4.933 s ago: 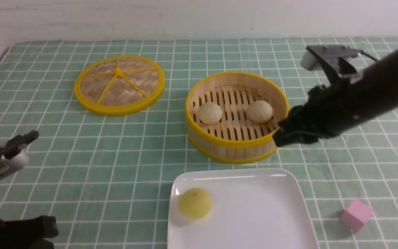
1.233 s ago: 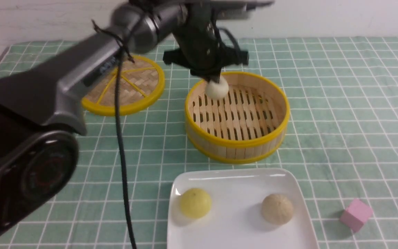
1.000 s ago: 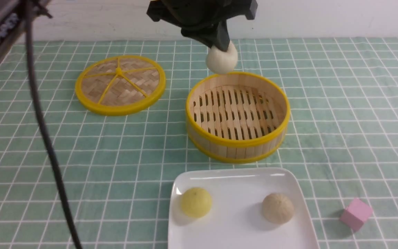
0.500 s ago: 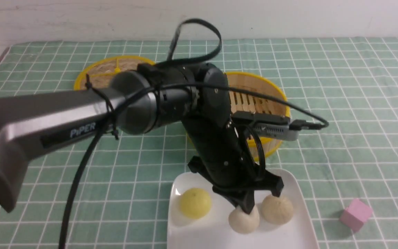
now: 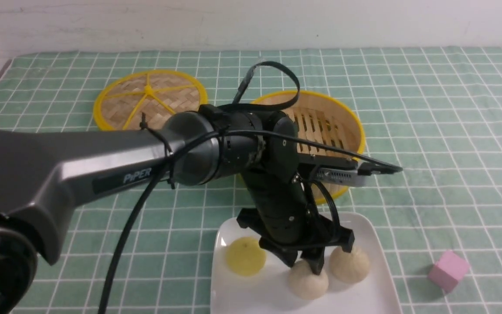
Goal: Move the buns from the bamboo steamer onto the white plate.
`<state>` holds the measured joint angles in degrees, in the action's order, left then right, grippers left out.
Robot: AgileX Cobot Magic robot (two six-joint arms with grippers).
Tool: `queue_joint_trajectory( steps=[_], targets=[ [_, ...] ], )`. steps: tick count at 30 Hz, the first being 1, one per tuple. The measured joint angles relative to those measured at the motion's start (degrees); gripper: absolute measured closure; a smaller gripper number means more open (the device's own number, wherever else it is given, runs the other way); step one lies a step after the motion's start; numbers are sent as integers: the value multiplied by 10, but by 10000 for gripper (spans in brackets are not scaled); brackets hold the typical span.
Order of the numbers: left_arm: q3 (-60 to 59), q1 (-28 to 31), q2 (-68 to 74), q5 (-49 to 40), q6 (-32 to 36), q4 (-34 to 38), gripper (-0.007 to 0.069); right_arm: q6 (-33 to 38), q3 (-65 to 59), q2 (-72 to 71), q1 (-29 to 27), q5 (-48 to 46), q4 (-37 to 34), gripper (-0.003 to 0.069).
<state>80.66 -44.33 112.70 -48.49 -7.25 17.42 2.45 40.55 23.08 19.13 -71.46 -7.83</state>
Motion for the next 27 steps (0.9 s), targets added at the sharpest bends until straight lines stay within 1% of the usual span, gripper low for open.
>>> queue_joint_trajectory(
  steps=[2, 4, 8, 10, 12, 14, 15, 16, 17, 19, 22, 27],
  targets=[
    [0, 0, -6, 0, 0, -5, 208, -19, -12, -73, 0, 47, 0, 631],
    [1, 0, -14, 0, 0, -15, 188, -24, -40, -116, 0, 113, -1, 629],
    [14, 0, -36, -2, 0, -56, 179, -24, -134, -176, 0, 295, -2, 638],
    [21, 0, -44, -4, 0, -68, 193, -24, -171, -179, 0, 351, -3, 656],
    [24, 0, -48, -4, 0, -72, 237, -24, -203, -178, 0, 396, -2, 667],
    [24, 0, -49, -5, 0, -72, 270, -24, -212, -178, 0, 409, 0, 668],
    [24, 0, -47, -9, 0, -72, 354, -24, -219, -178, 0, 426, 7, 669],
    [24, 0, -47, -9, 0, -72, 363, -24, -220, -178, 0, 428, 9, 669],
    [24, 0, -47, -11, 0, -73, 461, -24, -222, -178, 0, 439, 13, 669],
    [24, 0, -47, -11, 0, -74, 548, -24, -223, -178, 0, 443, 13, 669],
    [24, 0, -47, -11, 1, -75, 610, -24, -224, -178, 0, 445, 13, 669],
    [24, 0, -47, -7, 1, -76, 623, -24, -224, -178, 0, 448, 13, 667]
  ],
)
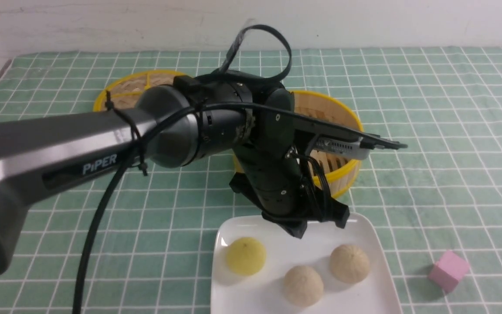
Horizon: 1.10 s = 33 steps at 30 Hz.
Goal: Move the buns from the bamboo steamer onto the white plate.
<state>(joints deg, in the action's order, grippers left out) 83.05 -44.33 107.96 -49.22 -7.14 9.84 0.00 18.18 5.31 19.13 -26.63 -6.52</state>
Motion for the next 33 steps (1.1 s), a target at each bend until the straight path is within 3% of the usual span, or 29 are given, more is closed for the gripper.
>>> queue_joint_trajectory(
  steps=[12, 16, 23, 33],
  targets=[
    [0, 0, 0, 13, 1, 0, 623, 0, -31, -14, -1, 15, 3, 664],
    [0, 0, 0, 16, 1, -3, 622, 0, -92, -45, -39, 15, 9, 663],
    [0, 0, -18, 12, 1, -53, 613, 0, -171, -59, -168, 14, 14, 659],
    [0, 0, -82, -47, 1, -104, 606, 0, -188, -59, -188, 42, 14, 654]
  ],
)
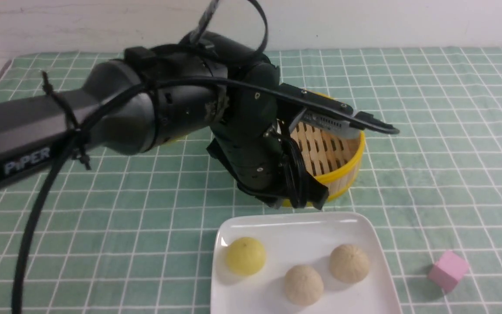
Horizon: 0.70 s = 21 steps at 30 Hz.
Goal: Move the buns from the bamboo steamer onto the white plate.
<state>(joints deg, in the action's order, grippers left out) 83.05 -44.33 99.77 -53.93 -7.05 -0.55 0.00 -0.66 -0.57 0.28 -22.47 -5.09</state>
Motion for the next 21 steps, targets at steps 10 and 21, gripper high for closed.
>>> queue_joint_trajectory(
  steps=[10, 21],
  targets=[
    [-19, 0, -189, -119, -42, -94, 602, 0, 0, 0, -22, 1, 22, 645],
    [-314, 0, -550, -35, -160, -111, 602, 0, 0, 0, -23, 1, 24, 638]
  ],
)
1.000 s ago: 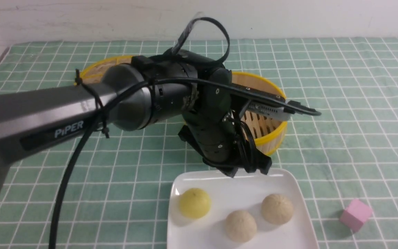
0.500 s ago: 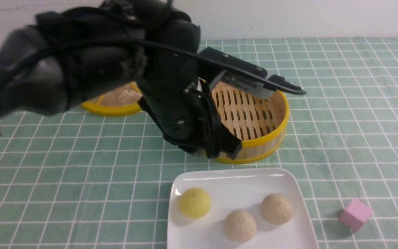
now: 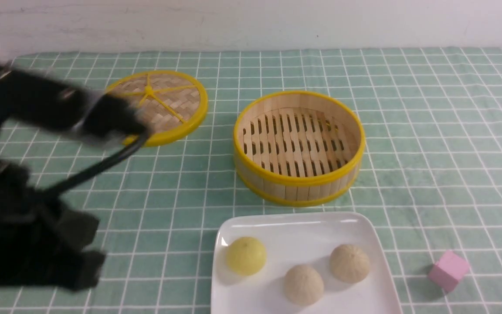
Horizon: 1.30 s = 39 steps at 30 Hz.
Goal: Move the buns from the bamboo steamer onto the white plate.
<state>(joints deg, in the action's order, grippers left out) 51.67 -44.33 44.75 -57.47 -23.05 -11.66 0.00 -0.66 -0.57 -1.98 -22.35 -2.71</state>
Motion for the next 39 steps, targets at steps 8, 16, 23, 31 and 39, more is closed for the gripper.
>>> queue_joint_trajectory(
  steps=[8, 16, 23, 31, 39],
  targets=[
    [-281, 0, -432, 292, -145, -106, 599, 0, 0, 0, 0, 0, 4, 625],
    [-308, 1, -309, 317, -202, -156, 591, 0, 0, -1, -1, -1, 0, 613],
    [-307, 1, -187, 378, -201, -158, 580, 0, 0, -1, -1, -1, 0, 602],
    [-307, 1, -171, 392, -201, -157, 573, 0, 0, -1, -1, -1, 0, 589],
    [-329, 42, -203, 382, -163, -125, 567, 0, 0, -1, -1, -1, 0, 578]
  ],
)
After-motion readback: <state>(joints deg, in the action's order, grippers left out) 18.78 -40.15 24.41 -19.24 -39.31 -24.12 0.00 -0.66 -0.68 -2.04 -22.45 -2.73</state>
